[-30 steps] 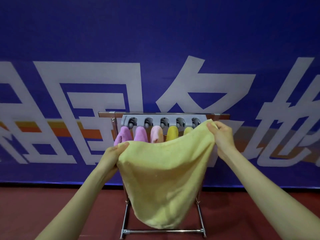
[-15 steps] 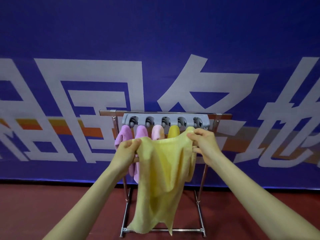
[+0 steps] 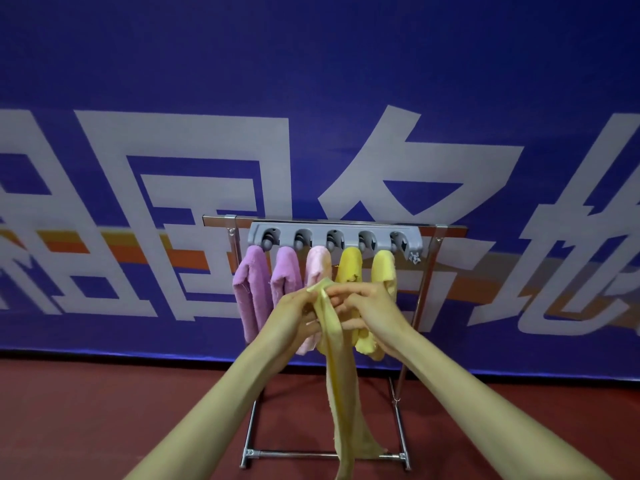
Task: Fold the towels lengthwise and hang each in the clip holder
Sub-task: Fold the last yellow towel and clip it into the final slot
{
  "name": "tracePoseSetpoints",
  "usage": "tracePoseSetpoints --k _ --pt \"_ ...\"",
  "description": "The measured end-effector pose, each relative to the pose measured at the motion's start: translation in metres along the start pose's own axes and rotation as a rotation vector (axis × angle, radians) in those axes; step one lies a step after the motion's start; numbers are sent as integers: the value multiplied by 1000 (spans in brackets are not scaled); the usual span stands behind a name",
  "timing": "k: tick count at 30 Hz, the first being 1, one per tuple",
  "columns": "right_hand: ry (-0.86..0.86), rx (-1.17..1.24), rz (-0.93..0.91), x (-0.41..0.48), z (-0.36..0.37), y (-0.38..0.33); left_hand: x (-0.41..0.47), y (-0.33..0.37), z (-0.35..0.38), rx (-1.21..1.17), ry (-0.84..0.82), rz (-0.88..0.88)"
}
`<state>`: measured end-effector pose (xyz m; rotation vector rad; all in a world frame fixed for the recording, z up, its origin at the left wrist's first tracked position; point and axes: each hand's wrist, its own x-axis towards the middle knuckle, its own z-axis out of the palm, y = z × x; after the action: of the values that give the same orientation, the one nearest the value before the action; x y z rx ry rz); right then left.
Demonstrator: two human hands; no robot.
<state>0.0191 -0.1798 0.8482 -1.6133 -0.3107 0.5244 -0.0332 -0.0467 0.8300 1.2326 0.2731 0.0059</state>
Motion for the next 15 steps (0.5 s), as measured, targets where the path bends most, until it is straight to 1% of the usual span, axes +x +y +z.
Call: tracePoseSetpoints --k 2,3,7,11,13,15 --pt "-55 -27 -7 -3 -1 -1 -2 0 -4 -30 -60 5" --pt "-84 -25 -6 -3 -1 -2 -3 -1 -7 -2 -77 21" --pt "-149 -52 -29 -2 2 -3 -6 -1 -11 135 -58 95" --pt "-123 -120 -116 0 5 0 -8 5 -16 264 -34 109" --pt "-71 -160 -174 1 4 1 -9 10 -21 366 -40 141" --pt "-57 -216 -202 5 1 3 -13 16 -24 431 -77 161"
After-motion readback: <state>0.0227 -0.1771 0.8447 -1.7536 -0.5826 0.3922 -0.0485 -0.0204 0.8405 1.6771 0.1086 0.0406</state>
